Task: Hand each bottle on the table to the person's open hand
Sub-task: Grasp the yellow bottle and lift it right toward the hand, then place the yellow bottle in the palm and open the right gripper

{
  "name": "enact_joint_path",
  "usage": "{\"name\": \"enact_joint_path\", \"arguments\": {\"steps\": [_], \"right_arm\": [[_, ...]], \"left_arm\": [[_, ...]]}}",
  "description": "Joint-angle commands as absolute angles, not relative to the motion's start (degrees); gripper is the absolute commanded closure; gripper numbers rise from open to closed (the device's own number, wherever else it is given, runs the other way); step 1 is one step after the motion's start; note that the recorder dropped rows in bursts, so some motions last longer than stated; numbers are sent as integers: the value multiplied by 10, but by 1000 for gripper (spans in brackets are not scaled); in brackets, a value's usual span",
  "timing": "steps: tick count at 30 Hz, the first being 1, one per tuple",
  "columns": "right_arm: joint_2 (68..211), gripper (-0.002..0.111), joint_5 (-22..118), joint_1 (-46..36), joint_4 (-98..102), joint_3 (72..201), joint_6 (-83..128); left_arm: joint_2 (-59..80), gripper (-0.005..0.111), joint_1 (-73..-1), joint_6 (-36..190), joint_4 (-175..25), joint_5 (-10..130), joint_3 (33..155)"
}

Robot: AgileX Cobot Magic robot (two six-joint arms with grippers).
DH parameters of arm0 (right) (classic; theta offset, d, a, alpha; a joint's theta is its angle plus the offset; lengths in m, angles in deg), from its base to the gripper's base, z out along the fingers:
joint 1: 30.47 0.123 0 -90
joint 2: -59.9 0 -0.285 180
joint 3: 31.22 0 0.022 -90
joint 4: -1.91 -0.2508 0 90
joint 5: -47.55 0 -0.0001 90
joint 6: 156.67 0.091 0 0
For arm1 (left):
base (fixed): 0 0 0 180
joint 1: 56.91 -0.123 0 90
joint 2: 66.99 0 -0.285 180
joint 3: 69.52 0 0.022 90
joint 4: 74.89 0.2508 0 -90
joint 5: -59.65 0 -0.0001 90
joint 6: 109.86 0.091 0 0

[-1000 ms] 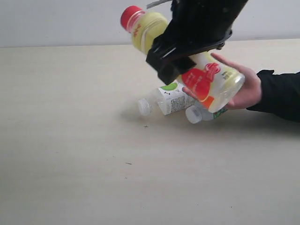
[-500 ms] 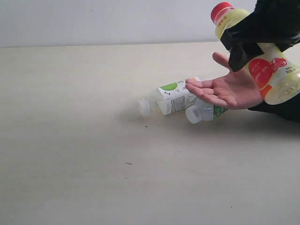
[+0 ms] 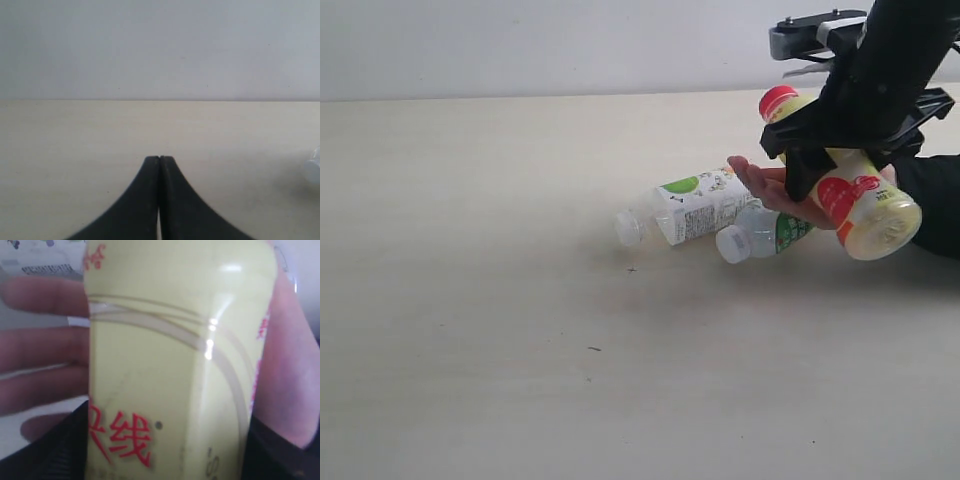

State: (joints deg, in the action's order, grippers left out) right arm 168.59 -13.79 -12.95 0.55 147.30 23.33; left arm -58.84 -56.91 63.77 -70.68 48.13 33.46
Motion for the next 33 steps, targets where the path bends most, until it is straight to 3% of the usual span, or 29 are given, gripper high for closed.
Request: {"name": "enact_joint_path", "arguments": {"steps": [1,9,12,18,22,27,33], "right_arm": [[1701,108,-112,-131,5,1475,233],[1707,105,-108,-131,7,1475,233],[1707,91,-108,-131,7,1475,233],[1707,53,-109,-131,7,1475,233],[1707,37,-108,-131,7,1475,233],[1707,31,-107,-131,7,1475,233],[1707,31,-100,-131,7,1475,233]], "left_arm": [[-592,107,-569,639,-705,483,333],[-592,107,-569,639,-705,483,333],[-592,107,-569,639,-705,483,333],[-592,107,-569,639,-705,483,333],[-592,107,-569,639,-705,483,333],[-592,107,-569,639,-705,483,333],[-592,107,-569,639,-705,483,333]]}}
